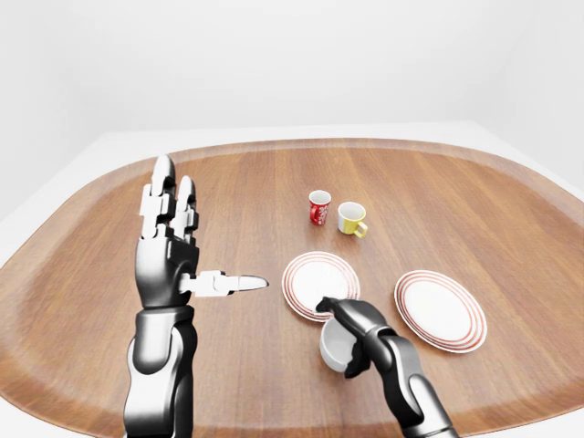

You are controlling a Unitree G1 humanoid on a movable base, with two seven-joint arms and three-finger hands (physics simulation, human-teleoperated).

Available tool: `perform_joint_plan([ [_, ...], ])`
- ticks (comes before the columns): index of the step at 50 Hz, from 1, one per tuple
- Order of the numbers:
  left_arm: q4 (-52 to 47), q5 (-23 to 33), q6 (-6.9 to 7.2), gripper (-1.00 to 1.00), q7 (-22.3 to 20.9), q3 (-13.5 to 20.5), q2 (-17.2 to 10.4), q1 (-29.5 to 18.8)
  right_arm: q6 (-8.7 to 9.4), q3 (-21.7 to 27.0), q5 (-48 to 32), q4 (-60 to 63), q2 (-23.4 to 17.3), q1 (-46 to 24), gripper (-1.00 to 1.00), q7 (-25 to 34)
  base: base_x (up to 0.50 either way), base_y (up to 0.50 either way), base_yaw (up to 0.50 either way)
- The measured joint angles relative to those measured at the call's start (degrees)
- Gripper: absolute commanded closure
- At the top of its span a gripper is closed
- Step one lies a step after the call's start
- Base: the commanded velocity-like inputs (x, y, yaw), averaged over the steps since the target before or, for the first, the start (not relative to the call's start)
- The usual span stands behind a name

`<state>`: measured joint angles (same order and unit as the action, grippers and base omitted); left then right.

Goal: Put the white mug on the left plate.

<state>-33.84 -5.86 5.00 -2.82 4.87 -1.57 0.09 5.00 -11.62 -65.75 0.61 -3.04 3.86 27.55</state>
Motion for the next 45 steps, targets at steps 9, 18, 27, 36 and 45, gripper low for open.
perform_joint_plan([
  [9,0.01,0.03,0.0,-1.0,0.01,-0.08,0.03,0.04,0.0,0.0,1.16,-0.05,-0.1,0.35,1.0,-0.22,0.0,0.0,0.0],
  [18,0.13,0.08,0.0,-1.0,-0.01,-0.17,0.05,0.08,0.0,0.15,2.02,0.78,-0.15,0.59,1.0,-0.29,0.0,0.0,0.0],
  [27,0.27,0.14,0.0,-1.0,-0.04,-0.26,0.08,0.15,0.0,-1.12,9.93,12.07,1.32,2.13,1.0,10.0,0.0,0.0,0.0],
  [36,0.33,0.2,0.0,-1.0,-0.06,-0.32,0.1,0.18,0.0,-2.99,17.35,22.95,1.28,1.56,1.0,12.45,0.0,0.0,0.0],
  [45,0.52,0.1,0.0,-1.0,-0.06,-0.14,0.04,0.04,0.0,-2.95,21.49,25.74,0.5,-0.88,1.0,12.45,0.0,0.0,0.0],
])
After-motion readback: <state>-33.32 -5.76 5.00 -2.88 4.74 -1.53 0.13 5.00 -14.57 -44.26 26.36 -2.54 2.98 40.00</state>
